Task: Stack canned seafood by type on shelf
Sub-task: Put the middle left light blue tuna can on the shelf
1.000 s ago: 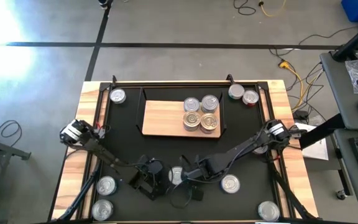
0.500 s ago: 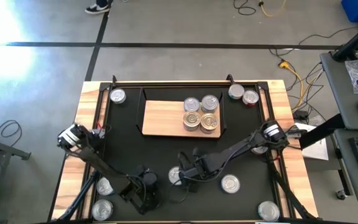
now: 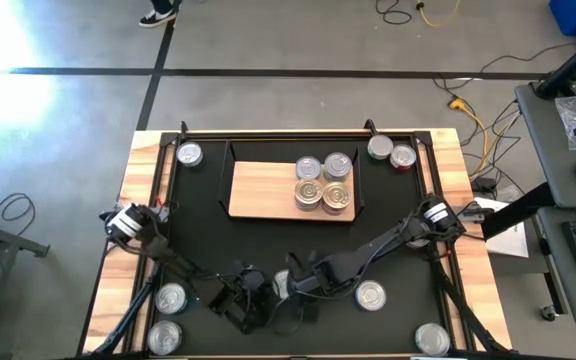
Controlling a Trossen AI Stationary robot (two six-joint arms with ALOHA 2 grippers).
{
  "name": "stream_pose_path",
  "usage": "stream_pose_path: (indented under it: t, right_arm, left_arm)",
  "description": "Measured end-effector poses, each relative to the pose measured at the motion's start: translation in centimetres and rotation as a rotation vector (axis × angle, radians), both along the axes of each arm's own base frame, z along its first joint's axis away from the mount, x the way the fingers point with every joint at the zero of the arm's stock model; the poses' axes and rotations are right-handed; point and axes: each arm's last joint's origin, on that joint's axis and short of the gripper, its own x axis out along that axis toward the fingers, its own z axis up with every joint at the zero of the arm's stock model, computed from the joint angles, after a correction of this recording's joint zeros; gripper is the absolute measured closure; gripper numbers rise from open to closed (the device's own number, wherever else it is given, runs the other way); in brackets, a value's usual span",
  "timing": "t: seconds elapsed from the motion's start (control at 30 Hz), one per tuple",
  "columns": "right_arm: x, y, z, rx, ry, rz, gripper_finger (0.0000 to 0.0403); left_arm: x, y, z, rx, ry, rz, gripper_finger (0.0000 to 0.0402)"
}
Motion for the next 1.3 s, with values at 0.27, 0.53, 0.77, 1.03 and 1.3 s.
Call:
stream_pose_path:
  t: [0.27, 0.53, 0.77, 1.03, 1.3]
  right_arm:
    - [-1.0, 0.7, 1.5, 0.04, 0.023, 0.063, 0.039]
    - [-2.7, -0.2, 4.4, -0.038, 0.034, 0.096, 0.039]
    - [-2.8, -0.4, 4.6, -0.073, 0.025, 0.099, 0.039]
    - [-2.8, -0.3, 4.3, -0.076, 0.032, 0.097, 0.039]
    - [-2.8, -0.4, 4.3, -0.059, 0.039, 0.058, 0.039]
  left_arm:
    - [-1.2, 0.4, 1.1, 0.058, 0.075, -0.024, 0.028]
    - [-4.2, -0.9, 3.0, 0.063, 0.119, -0.054, 0.0185]
    - [-5.4, -3.6, 2.6, -0.003, 0.052, -0.11, 0.0102]
    - [-4.4, -3.7, 1.9, 0.03, 0.05, -0.13, 0.0026]
    - [-3.8, -3.3, 2.1, 0.129, 0.003, -0.129, 0.0003]
